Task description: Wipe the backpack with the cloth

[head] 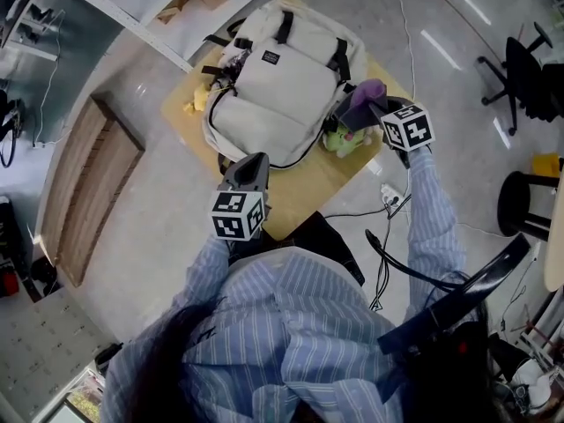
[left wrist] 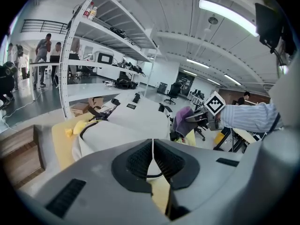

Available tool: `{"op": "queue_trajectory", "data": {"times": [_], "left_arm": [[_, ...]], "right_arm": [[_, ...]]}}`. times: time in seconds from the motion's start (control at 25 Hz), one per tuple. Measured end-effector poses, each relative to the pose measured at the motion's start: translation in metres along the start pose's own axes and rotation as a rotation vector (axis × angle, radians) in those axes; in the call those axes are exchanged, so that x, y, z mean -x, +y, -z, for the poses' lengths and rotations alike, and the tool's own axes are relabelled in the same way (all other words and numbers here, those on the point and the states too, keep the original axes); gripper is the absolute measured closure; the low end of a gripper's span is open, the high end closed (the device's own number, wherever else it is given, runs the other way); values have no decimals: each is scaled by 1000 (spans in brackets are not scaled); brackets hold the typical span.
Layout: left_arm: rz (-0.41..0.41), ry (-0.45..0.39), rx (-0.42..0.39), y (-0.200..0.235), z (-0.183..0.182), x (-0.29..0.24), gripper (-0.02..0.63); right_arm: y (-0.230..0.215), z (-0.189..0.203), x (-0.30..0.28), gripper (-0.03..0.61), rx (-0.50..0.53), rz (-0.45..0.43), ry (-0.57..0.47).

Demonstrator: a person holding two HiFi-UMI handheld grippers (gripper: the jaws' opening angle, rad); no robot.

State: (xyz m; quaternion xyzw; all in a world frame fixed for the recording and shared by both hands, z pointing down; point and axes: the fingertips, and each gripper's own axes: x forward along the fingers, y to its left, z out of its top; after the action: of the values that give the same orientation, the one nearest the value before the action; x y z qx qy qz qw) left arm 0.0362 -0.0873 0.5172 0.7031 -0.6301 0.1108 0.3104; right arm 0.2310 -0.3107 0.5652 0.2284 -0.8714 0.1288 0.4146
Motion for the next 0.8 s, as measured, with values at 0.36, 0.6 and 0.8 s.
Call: {"op": "queue_trajectory", "data": {"times": [0.36,0.6,0.8], "left_arm": [[-42,15,6,12,4,8,600],[-27,12,-5,11,-3,-1,600],[1,-3,-11,3,-14,-8,600]], "right_arm": [[-75,-15,-12,537,-69,84,9],[-104,-32,-15,537,-75,142,22],[-134,-42,-10,537,-94,201,23]]}}
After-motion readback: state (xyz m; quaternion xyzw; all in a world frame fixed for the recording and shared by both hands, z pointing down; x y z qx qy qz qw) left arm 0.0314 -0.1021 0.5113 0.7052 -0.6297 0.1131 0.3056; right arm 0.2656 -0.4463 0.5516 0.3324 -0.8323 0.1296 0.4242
